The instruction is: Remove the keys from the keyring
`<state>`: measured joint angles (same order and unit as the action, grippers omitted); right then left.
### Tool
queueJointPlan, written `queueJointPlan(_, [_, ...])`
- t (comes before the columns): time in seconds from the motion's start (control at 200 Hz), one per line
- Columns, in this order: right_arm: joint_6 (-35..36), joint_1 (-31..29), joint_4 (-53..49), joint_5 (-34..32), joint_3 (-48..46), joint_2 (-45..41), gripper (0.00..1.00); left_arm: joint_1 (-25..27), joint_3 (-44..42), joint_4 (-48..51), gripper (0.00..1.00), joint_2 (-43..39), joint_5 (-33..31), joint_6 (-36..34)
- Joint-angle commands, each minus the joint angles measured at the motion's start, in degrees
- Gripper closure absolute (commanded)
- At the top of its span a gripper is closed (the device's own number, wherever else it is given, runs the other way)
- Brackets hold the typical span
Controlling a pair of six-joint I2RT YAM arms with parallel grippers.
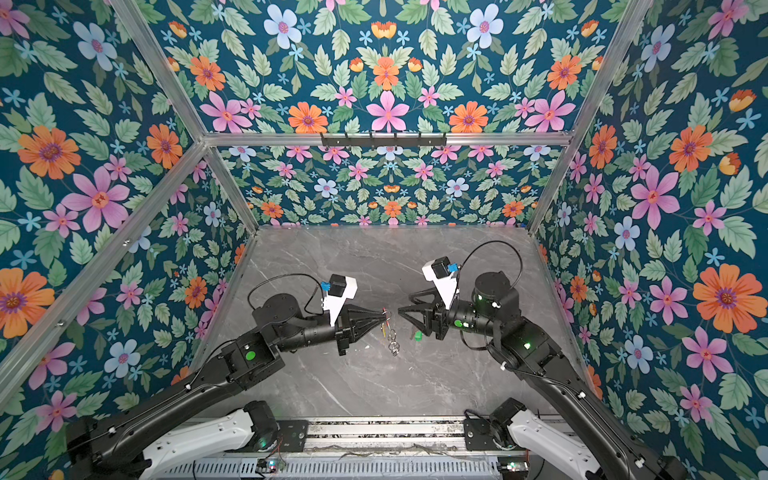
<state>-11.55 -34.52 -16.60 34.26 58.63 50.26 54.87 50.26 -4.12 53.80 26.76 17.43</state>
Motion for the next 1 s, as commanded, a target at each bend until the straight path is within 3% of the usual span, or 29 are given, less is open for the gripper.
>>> queueJointPlan(0.0, [5.98,0.71,-2.17,7.31,-0.48,1.49,0.51,0.19,3.2,9.13,1.0,1.49,-1.95,-2.53])
queueJointPlan(0.145, [9.06,3.11,1.54,22.41,-1.46,3.85,0.54,0.41,6.75,15.1,1.0,2.46,-0.81,-3.94])
queueJointPlan(0.32, [10.18,3.12,3.51,30.53,-1.07,7.42,0.62,0.41,7.8,16.41,1.0,1.68,1.88,-4.47])
queueJointPlan(0.505, [8.67,3.11,5.79,31.41,-0.72,9.09,0.72,0.41,7.57,15.82,1.0,1.28,2.93,-4.6])
queueJointPlan(0.995, [8.05,3.11,5.33,33.59,0.69,11.52,0.84,0.41,7.48,14.4,1.0,1.21,2.64,-4.42])
